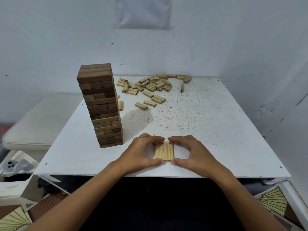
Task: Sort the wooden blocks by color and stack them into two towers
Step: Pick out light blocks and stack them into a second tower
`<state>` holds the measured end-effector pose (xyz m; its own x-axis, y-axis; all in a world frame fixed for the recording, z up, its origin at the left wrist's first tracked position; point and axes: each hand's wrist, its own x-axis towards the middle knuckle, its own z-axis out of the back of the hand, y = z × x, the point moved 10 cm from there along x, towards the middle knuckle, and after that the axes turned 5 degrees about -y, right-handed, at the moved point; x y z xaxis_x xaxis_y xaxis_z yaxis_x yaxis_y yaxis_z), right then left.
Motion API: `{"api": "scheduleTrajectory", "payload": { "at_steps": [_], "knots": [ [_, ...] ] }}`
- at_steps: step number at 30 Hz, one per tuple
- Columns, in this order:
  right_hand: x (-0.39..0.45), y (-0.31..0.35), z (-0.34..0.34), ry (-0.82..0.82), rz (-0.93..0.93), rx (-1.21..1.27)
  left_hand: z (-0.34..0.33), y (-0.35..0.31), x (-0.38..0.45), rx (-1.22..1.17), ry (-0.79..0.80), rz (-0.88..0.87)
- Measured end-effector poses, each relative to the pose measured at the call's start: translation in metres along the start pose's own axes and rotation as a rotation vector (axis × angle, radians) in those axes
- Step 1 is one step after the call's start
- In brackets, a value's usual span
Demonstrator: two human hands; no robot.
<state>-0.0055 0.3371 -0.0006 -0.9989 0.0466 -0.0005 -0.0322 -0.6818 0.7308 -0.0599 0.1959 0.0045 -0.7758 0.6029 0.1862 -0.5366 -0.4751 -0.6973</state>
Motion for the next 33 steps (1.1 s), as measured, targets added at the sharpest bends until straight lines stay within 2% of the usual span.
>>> {"api": "scheduleTrajectory", "payload": {
  "at_steps": [16,26,29,33],
  "knots": [
    [-0.002,0.000,0.002,-0.012,0.002,0.037,0.001,-0.005,-0.003,0.030,-0.003,0.005],
    [0.022,0.000,0.026,-0.062,0.029,0.222,0.015,-0.018,0.030,0.049,-0.186,0.010],
    [0.047,-0.005,0.043,-0.101,0.044,0.226,0.017,-0.020,0.054,0.138,-0.266,0.069],
    [0.090,-0.013,0.066,-0.179,0.029,0.218,0.011,-0.017,0.089,0.307,-0.291,0.137]
  ]
}}
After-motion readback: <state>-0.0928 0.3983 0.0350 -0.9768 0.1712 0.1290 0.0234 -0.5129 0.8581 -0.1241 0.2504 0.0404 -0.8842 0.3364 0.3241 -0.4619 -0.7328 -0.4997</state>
